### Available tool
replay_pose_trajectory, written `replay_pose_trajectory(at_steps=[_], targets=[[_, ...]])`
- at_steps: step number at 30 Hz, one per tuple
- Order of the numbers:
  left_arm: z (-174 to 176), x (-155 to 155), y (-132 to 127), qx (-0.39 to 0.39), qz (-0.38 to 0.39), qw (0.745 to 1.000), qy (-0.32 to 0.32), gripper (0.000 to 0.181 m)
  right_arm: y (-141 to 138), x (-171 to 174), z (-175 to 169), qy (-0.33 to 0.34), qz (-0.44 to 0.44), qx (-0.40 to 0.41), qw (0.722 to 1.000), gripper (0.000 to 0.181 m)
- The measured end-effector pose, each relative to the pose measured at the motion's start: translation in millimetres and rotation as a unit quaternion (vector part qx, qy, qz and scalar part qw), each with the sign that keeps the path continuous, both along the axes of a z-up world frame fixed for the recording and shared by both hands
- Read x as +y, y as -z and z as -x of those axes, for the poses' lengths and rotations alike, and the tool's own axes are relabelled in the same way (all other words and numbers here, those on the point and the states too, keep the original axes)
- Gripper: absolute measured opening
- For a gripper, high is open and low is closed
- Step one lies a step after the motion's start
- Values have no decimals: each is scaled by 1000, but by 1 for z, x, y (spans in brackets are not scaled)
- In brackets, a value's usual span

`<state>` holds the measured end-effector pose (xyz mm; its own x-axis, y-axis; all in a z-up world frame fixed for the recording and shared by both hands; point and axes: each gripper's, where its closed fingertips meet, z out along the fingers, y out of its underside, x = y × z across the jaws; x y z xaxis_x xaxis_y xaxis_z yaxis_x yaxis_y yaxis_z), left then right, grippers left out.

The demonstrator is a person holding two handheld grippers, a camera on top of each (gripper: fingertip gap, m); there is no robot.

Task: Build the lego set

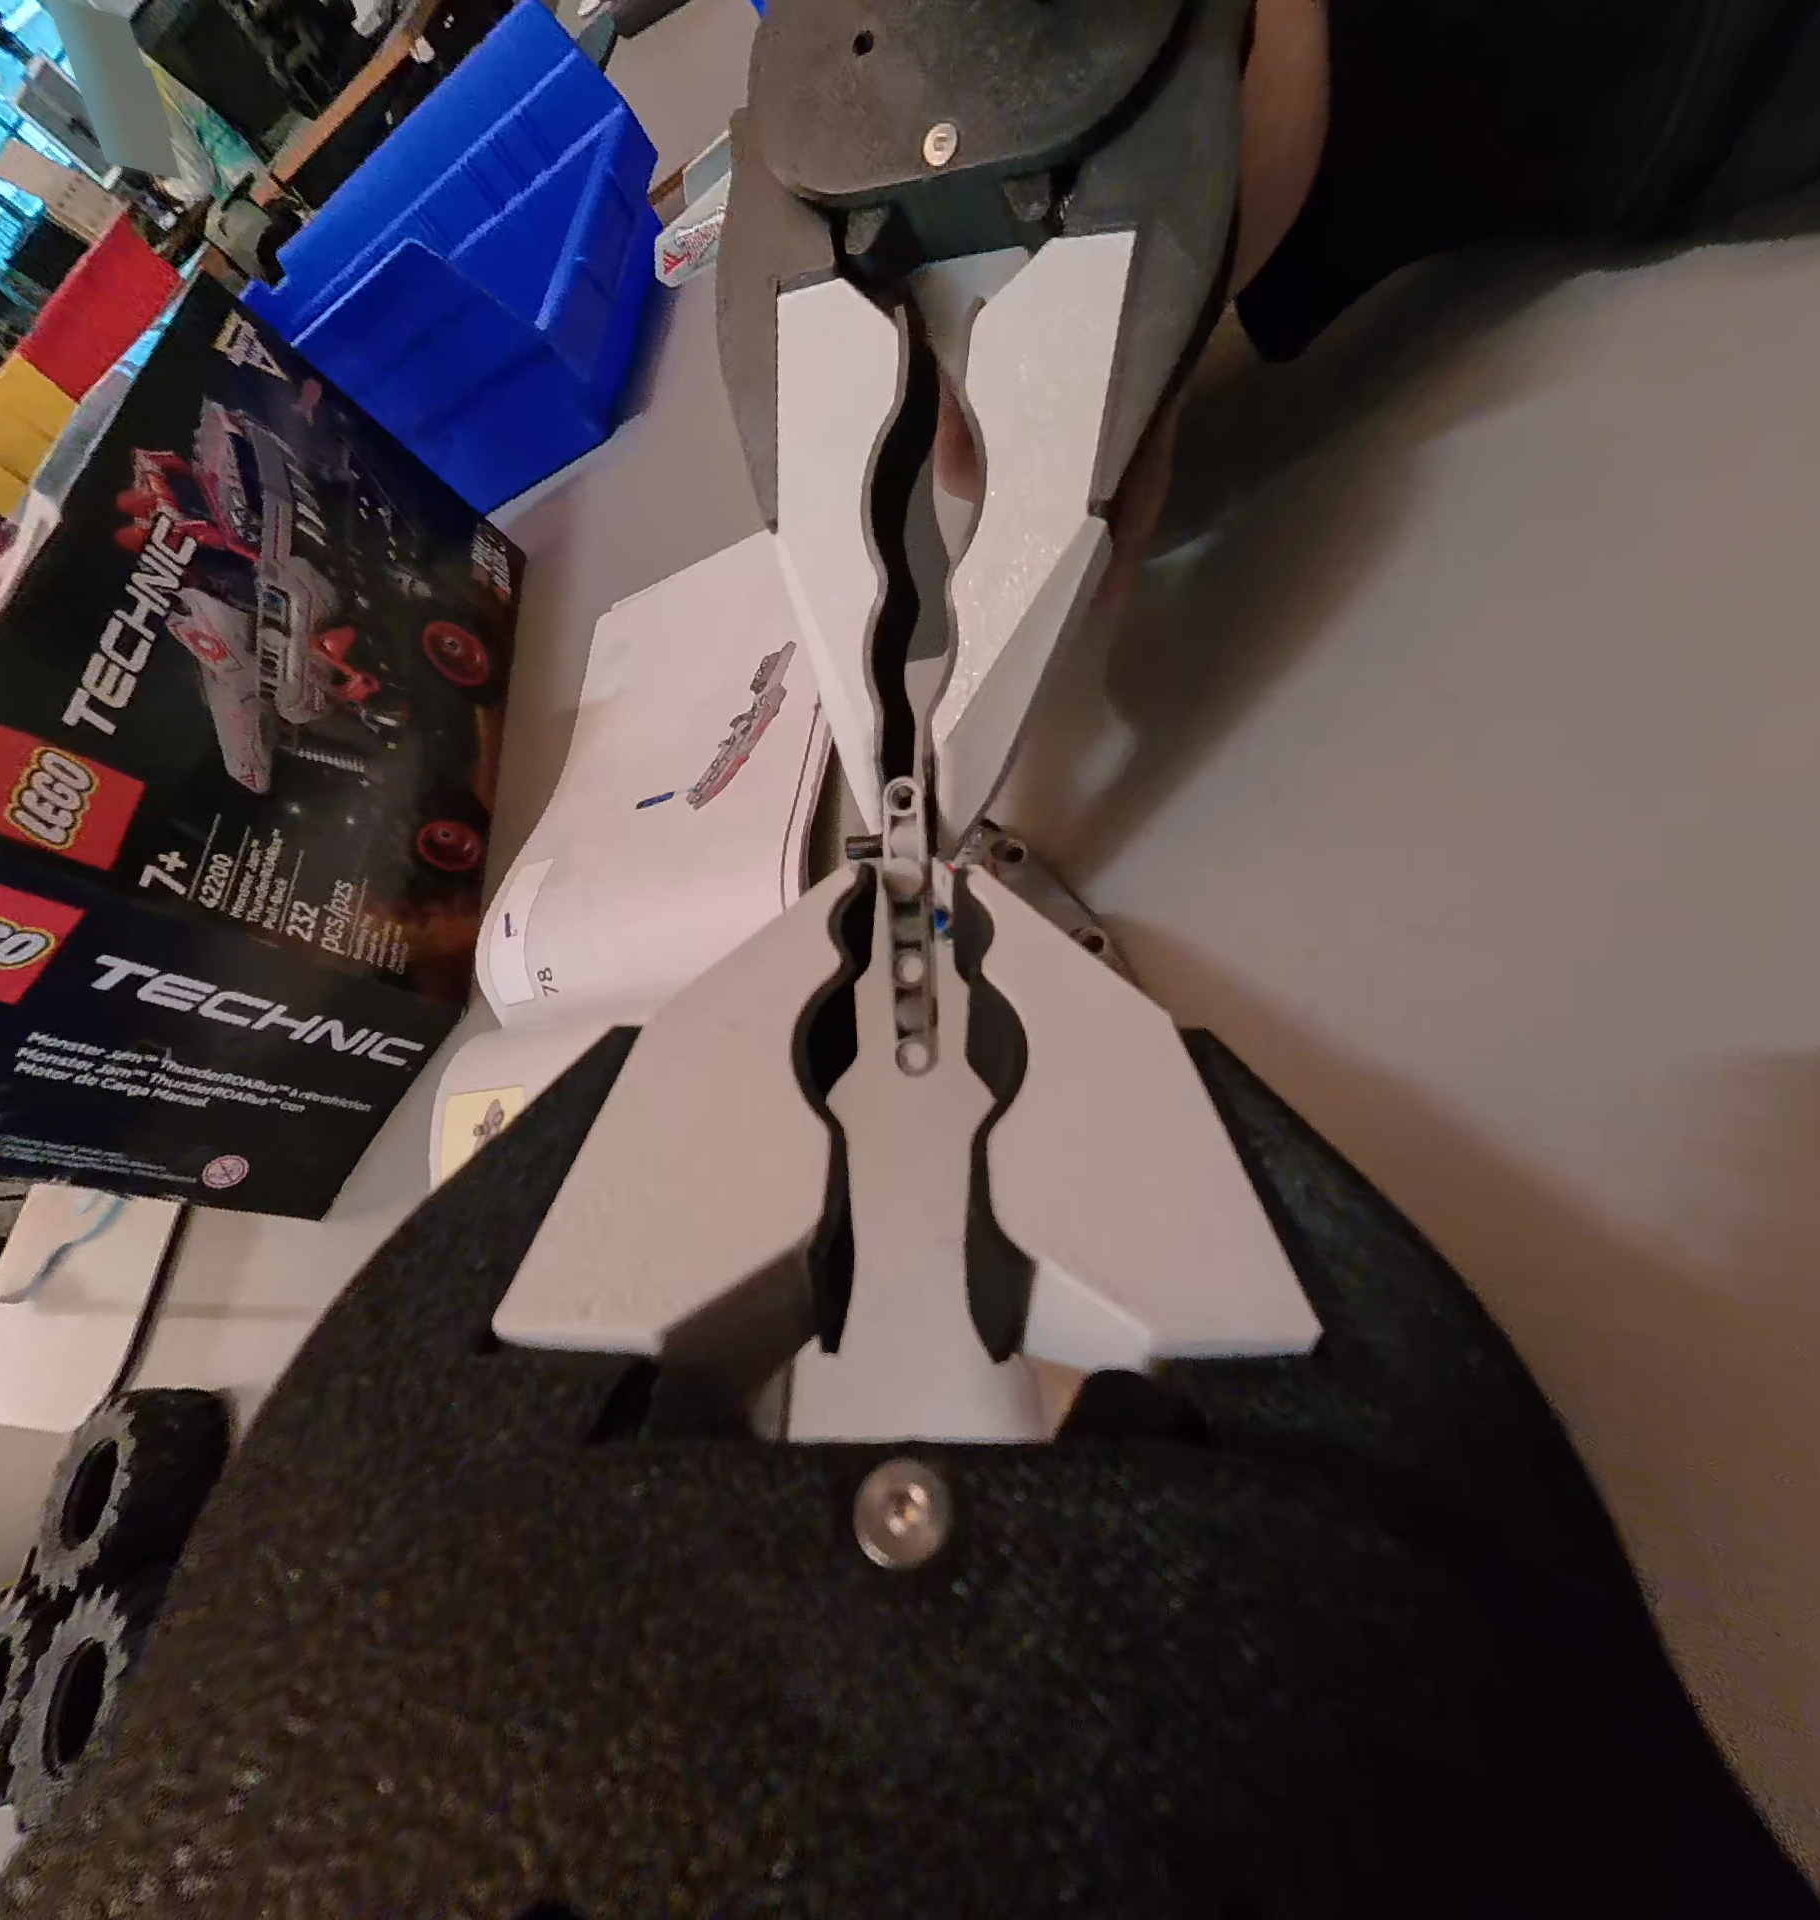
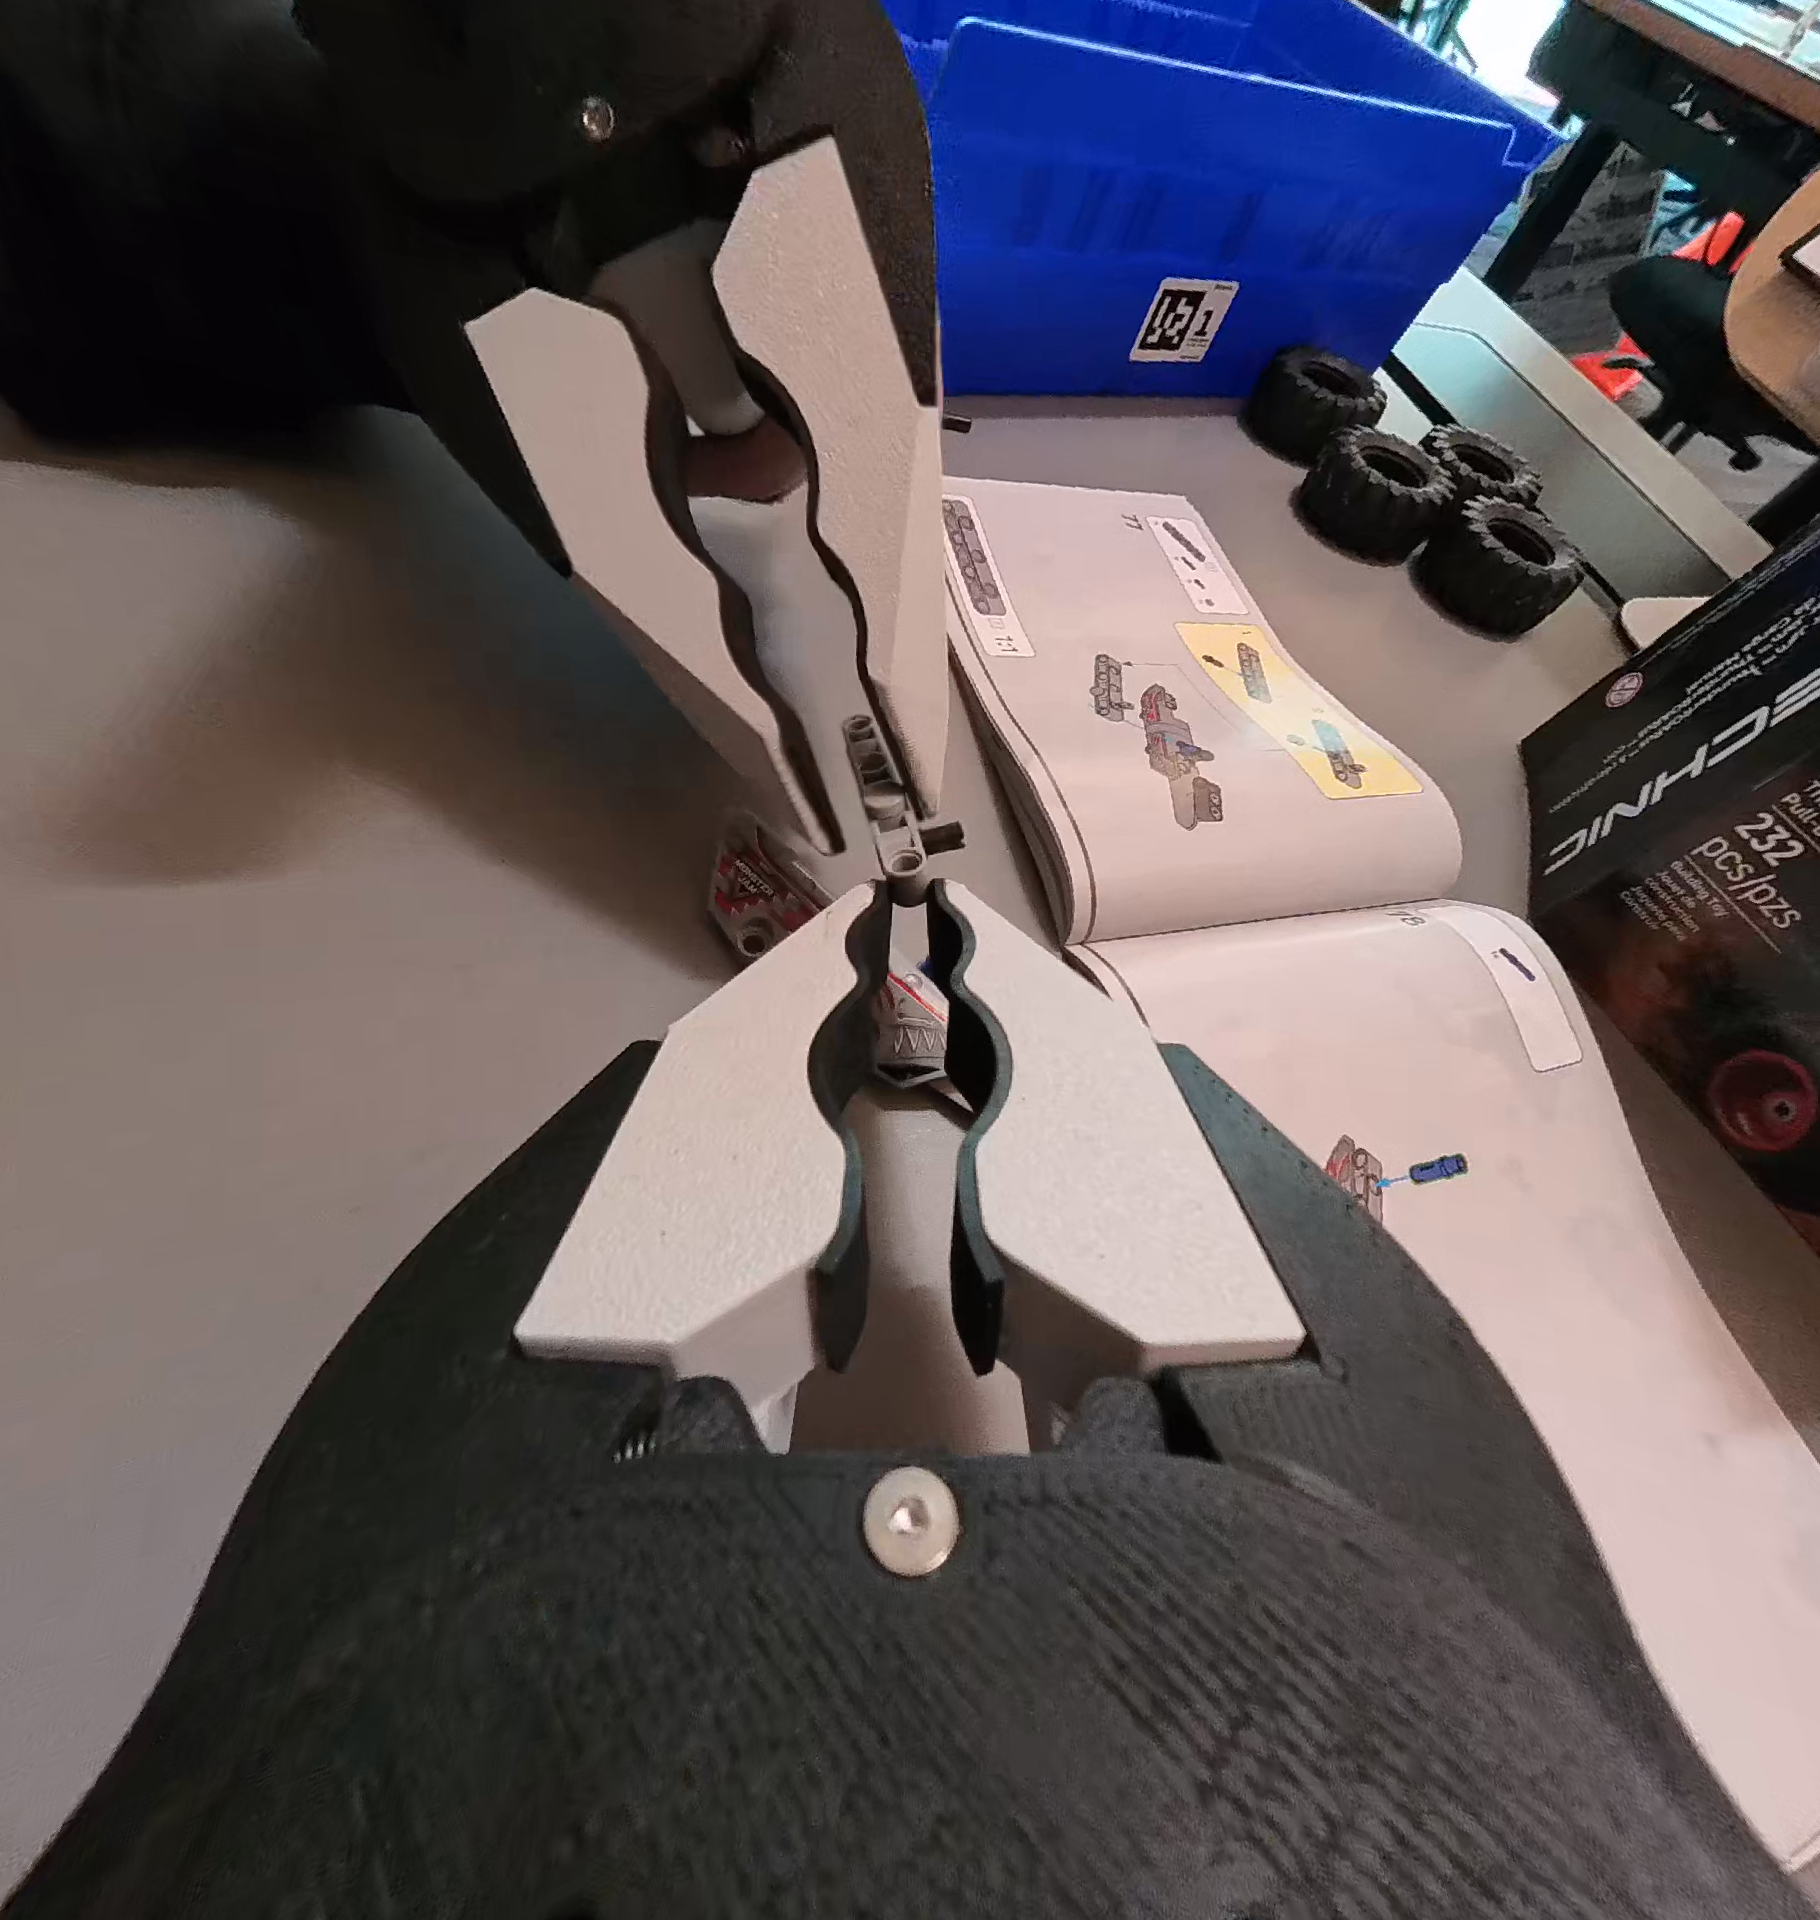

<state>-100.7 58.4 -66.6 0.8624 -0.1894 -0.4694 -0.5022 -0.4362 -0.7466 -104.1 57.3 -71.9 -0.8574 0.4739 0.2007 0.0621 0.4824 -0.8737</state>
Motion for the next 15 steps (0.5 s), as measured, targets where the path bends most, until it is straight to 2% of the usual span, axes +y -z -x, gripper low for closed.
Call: replay_pose_trajectory(at_steps=[6, 15], targets=[[0, -1, 1, 31, 11, 999, 7, 6, 1, -1, -1, -3, 2, -8, 1000, 5], [-2, -4, 5, -7, 56, 998, 17, 5, 7, -3, -3, -11, -22, -6, 1000, 5]])
